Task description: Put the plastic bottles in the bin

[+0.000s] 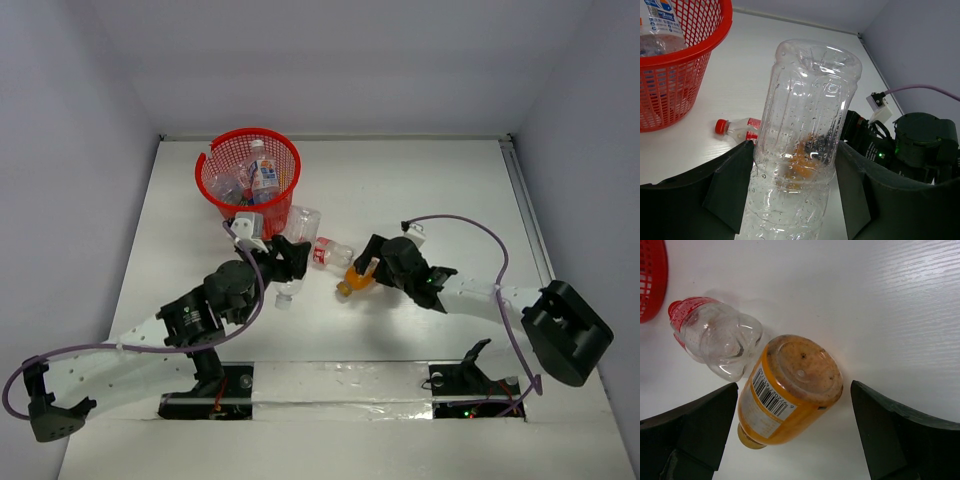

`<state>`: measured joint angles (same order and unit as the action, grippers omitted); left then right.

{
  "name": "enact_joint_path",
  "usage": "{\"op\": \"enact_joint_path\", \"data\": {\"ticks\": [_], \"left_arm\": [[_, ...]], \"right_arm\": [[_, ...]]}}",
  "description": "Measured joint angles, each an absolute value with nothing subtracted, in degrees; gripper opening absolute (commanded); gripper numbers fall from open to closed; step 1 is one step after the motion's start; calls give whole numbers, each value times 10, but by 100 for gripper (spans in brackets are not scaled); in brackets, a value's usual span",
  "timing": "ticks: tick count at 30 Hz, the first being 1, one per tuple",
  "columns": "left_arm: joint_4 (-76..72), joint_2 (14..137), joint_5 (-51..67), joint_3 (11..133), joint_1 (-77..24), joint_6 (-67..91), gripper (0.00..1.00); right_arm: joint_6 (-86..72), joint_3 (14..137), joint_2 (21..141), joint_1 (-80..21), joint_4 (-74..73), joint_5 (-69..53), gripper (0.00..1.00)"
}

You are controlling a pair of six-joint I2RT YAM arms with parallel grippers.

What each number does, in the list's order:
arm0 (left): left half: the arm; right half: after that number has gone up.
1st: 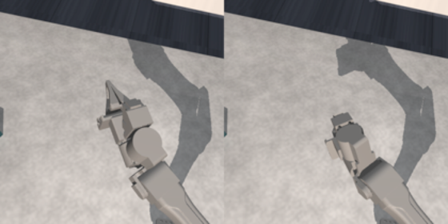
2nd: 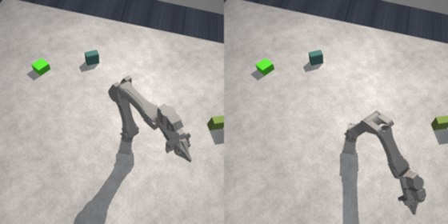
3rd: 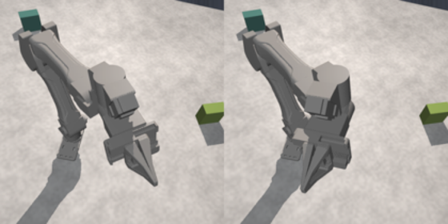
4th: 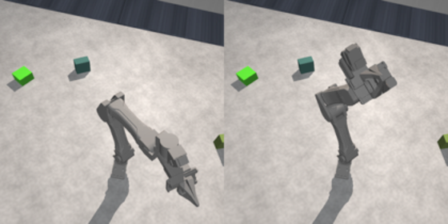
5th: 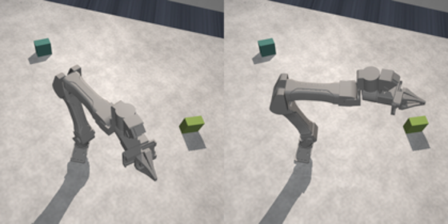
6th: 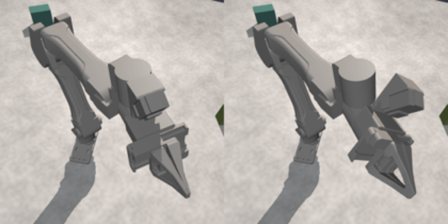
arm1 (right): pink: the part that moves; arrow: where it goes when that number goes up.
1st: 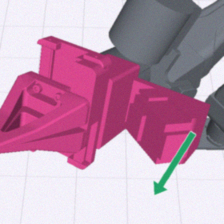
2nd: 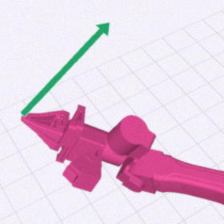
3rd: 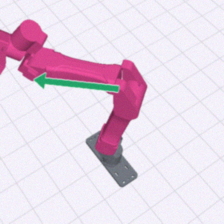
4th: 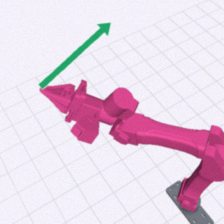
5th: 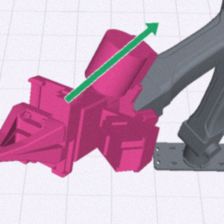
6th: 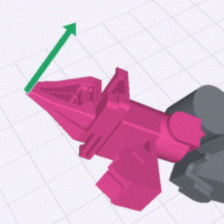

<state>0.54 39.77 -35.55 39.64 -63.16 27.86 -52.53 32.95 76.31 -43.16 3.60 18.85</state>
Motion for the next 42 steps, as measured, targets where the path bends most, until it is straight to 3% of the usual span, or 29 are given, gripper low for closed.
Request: {"op": "enact_joint_path", "data": {"ticks": [9,16,20,23,25,28,36,42], "left_arm": [[-15,419,-329,396,-607,270,38],[-27,445,-299,402,-560,260,37],[-40,474,-275,436,-516,254,37],[-53,506,-252,470,-477,250,37],[-66,527,-238,489,-453,249,37],[-78,551,-212,503,-425,250,37],[-81,561,-188,506,-404,251,36],[-74,571,-215,545,-366,241,36]], "right_arm": [[-542,307,791,-412,97,182,91],[-551,286,796,-409,120,180,67],[-553,272,791,-409,130,180,62],[-554,254,766,-409,131,180,68],[-553,246,744,-409,128,180,81],[-541,246,717,-409,123,176,92],[-449,256,627,-408,84,115,100],[-380,331,688,-414,46,54,100]]}}
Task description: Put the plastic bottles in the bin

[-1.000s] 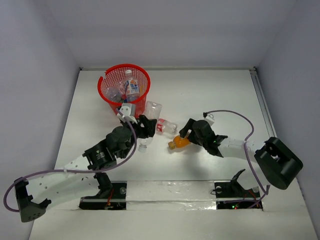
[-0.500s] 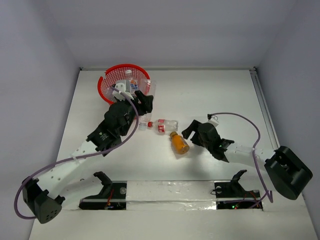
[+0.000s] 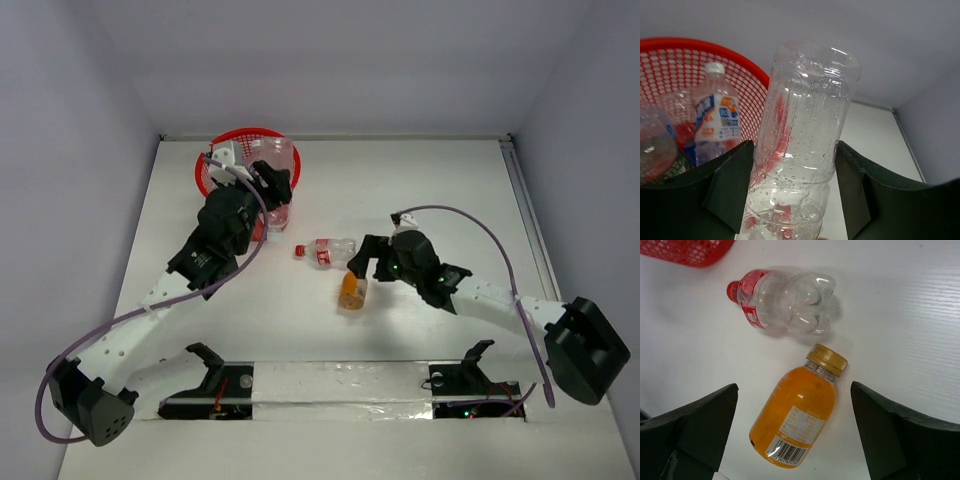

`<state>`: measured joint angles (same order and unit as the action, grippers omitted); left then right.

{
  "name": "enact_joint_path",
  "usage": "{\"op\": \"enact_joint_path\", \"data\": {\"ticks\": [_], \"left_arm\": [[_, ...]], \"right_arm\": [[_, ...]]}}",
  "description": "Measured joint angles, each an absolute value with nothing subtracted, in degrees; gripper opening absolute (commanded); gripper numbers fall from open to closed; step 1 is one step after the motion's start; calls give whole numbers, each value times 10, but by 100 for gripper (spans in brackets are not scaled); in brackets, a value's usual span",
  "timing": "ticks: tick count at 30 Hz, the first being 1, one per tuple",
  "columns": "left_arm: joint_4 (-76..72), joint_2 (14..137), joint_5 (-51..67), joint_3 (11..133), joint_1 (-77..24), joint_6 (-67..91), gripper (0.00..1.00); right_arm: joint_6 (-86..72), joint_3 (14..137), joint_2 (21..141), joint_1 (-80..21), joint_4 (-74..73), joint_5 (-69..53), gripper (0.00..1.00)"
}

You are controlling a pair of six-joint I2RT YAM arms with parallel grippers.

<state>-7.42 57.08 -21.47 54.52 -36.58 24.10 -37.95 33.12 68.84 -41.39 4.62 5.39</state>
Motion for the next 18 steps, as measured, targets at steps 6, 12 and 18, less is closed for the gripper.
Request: {"op": "enact_joint_path", "data": {"ticks": [6,12,18], "left_arm": [[-76,615,-267,606,-324,224,36],[-74,681,-279,675,-277,212,36],[-77,726,-291,737,-224,193,35]], "right_arm": [[-356,358,775,-439,42,14,100],[-363,358,818,-449,34,13,100],[-372,349,813,-450,36,27,87]]}}
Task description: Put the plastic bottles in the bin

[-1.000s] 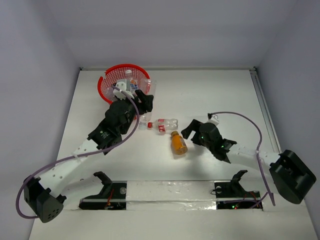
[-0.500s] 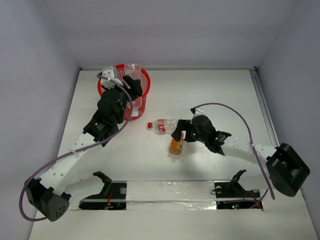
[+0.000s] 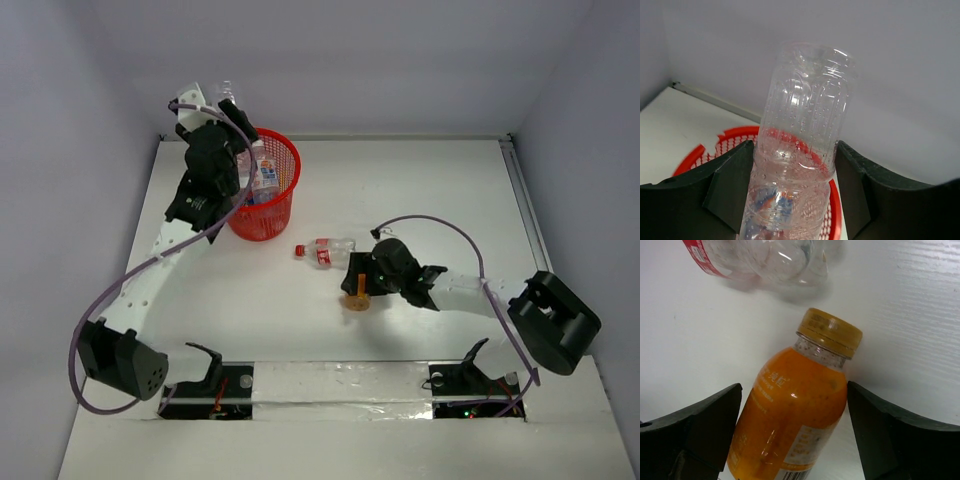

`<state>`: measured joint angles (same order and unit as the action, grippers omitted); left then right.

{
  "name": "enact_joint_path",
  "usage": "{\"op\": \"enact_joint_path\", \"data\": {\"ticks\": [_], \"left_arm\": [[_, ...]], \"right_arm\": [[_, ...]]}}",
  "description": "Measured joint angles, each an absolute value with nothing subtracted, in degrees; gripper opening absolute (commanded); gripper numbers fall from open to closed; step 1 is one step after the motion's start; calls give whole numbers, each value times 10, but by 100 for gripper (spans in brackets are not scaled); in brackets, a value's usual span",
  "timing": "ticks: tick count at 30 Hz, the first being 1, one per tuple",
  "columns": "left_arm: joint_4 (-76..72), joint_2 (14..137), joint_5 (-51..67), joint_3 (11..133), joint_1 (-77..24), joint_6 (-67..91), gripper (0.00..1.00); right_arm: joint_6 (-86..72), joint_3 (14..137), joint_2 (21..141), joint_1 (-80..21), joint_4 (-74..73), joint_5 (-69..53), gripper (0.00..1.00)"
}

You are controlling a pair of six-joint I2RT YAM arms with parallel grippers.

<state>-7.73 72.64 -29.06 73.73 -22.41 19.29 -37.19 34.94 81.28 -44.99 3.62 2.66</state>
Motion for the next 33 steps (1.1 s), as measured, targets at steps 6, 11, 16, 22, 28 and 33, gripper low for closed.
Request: {"op": "enact_joint_path", "data": {"ticks": [6,11,16,22,28,33], "left_arm": [[-110,787,-292,766,-181,159,35],[-140,839,-307,766,-176,118,35],[-170,894,-334,781,-176,71,32],[-214,940,-371,801,-176,30,31],[-284,951,-393,783,-176,24,31],[-349,951,-392,716,-178,33,32]], "right_arm": [[-382,325,794,-450,38,31,64],[-392,305,759,-450,40,35,51],[-400,285,713,-450,44,35,50],[-408,267,657,-450,50,34,49],[-409,256,616,-451,50,35,49],[-409,256,572,-451,44,46,49]]}}
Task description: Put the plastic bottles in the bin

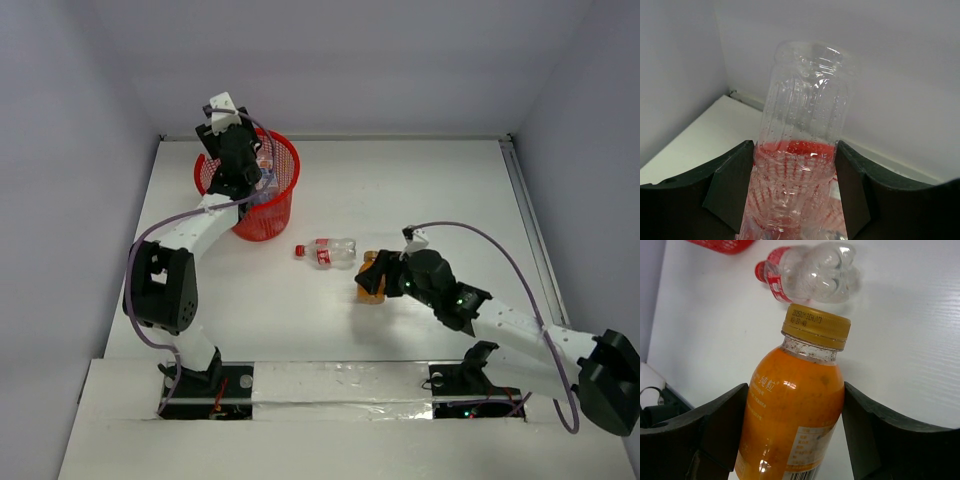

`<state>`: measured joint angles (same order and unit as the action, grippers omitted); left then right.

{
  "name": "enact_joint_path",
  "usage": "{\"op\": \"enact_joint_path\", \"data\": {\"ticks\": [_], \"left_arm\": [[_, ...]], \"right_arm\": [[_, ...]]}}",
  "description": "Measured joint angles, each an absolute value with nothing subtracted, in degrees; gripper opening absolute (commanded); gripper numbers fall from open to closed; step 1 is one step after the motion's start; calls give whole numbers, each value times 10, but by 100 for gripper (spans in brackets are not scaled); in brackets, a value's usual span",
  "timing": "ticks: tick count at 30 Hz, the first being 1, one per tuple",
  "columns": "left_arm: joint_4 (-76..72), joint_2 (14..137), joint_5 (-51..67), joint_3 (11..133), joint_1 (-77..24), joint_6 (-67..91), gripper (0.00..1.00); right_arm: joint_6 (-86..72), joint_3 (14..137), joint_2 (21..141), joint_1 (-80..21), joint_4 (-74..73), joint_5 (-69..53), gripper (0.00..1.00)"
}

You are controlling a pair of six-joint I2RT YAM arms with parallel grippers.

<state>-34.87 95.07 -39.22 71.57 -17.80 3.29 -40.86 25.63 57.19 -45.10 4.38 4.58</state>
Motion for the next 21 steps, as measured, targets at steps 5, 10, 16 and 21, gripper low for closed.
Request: {"op": "enact_joint_path", "data": {"ticks": [5,10,16,21], "left_arm": [[-393,951,-396,660,-190,37,43],[-424,951,-401,638,-201,45,71],[-419,943,-399,633,-203,69,88],[-398,893,-383,633,-203,93,94]], "right_arm": [[-408,256,509,-451,31,64,49],[-407,256,463,-451,17,77,49],[-400,259,435,-451,-1,92,49],[-388,282,435,-451,-12,101,49]]}}
